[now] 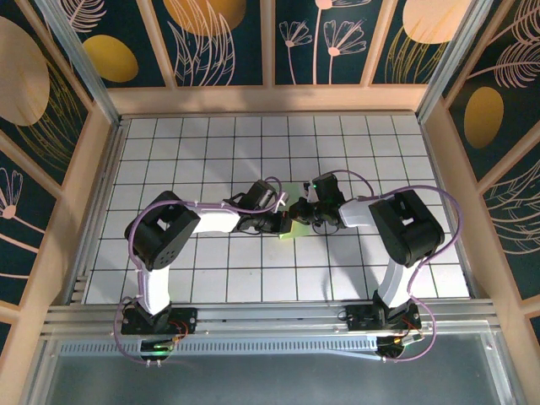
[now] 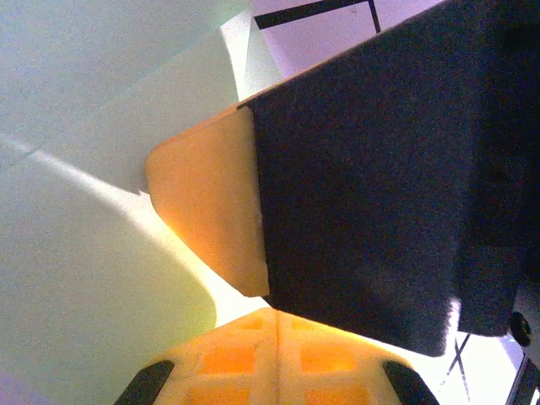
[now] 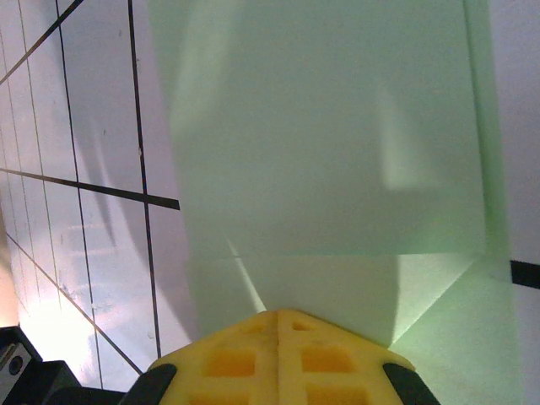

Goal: Fold a paper plane with a square sheet of paper (fold left side to right side)
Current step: Fold the triangle a second time at the center of the table.

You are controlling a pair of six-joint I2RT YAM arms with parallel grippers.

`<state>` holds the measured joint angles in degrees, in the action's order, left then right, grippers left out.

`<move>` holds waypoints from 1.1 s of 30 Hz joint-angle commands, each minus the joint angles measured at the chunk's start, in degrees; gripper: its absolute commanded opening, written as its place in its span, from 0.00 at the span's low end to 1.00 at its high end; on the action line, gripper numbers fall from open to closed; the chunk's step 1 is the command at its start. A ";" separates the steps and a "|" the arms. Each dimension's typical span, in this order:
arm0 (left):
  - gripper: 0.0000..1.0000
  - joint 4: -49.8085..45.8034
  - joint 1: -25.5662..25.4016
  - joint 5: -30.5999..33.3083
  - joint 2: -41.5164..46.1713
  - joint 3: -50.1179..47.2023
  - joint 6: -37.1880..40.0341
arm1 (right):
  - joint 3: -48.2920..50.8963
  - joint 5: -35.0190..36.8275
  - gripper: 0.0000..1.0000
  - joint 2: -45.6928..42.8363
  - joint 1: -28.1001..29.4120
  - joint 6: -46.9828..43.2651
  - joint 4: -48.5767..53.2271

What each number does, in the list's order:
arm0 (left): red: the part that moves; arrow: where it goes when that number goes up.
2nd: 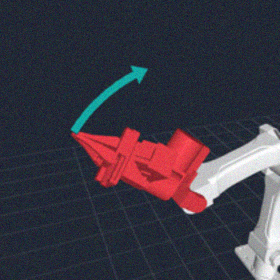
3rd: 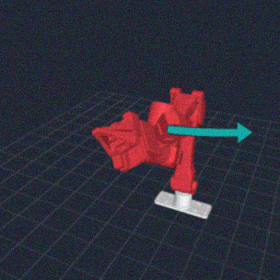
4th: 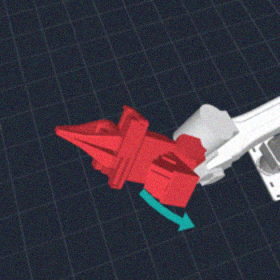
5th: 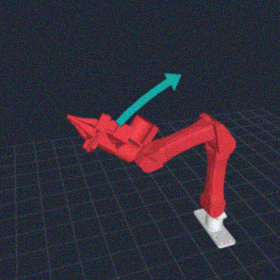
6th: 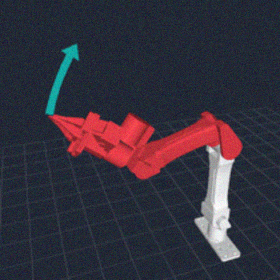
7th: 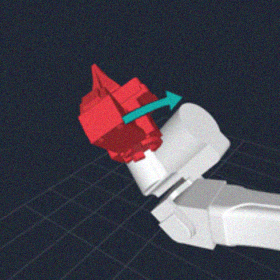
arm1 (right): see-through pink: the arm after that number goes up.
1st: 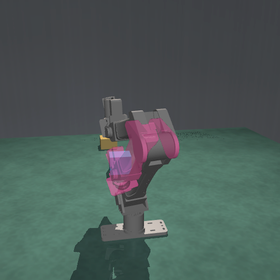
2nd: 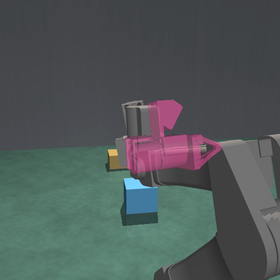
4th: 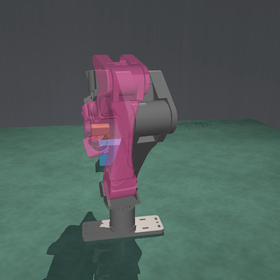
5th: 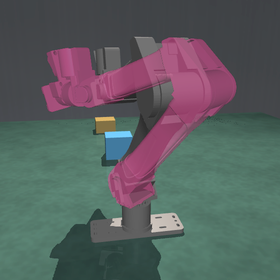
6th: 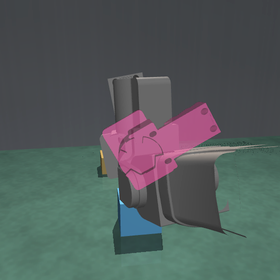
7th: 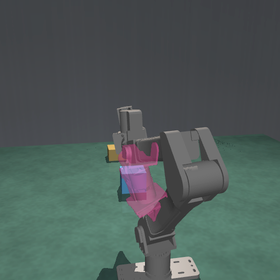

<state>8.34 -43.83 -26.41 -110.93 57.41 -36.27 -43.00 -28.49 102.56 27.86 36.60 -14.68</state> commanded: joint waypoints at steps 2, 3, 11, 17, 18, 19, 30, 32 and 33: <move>0.00 0.14 0.33 0.49 -1.89 1.43 -0.09 | 1.04 2.56 0.00 1.67 0.27 0.49 2.88; 0.00 0.10 0.36 0.40 -2.01 1.42 0.04 | 1.00 2.61 0.00 1.60 0.30 0.41 2.98; 0.00 -2.30 0.39 0.75 -1.48 0.52 2.54 | 0.96 3.01 0.00 1.55 0.28 0.06 3.67; 0.00 -3.57 0.34 -0.13 -0.78 -0.63 4.61 | 0.73 3.31 0.00 1.61 0.27 -0.26 4.48; 0.00 -3.83 0.36 -0.19 -0.64 -0.92 5.12 | 0.64 3.35 0.00 1.67 0.32 -0.38 4.62; 0.00 -4.07 0.33 -0.19 -0.48 -1.20 5.51 | 0.56 3.42 0.00 1.72 0.27 -0.48 4.83; 0.00 -6.39 0.37 -0.50 2.63 -5.86 10.84 | 0.37 3.35 0.00 2.11 0.27 -0.47 5.10; 0.00 -6.40 0.33 -0.65 3.03 -6.52 11.30 | 0.38 3.35 0.00 2.03 0.30 -0.52 5.16; 0.00 -6.56 0.38 -0.58 3.09 -6.78 11.55 | 0.38 3.35 0.00 2.11 0.27 -0.48 5.19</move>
<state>7.66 -43.79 -26.52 -108.53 53.01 -27.11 -43.00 -28.36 102.56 27.86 36.56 -14.50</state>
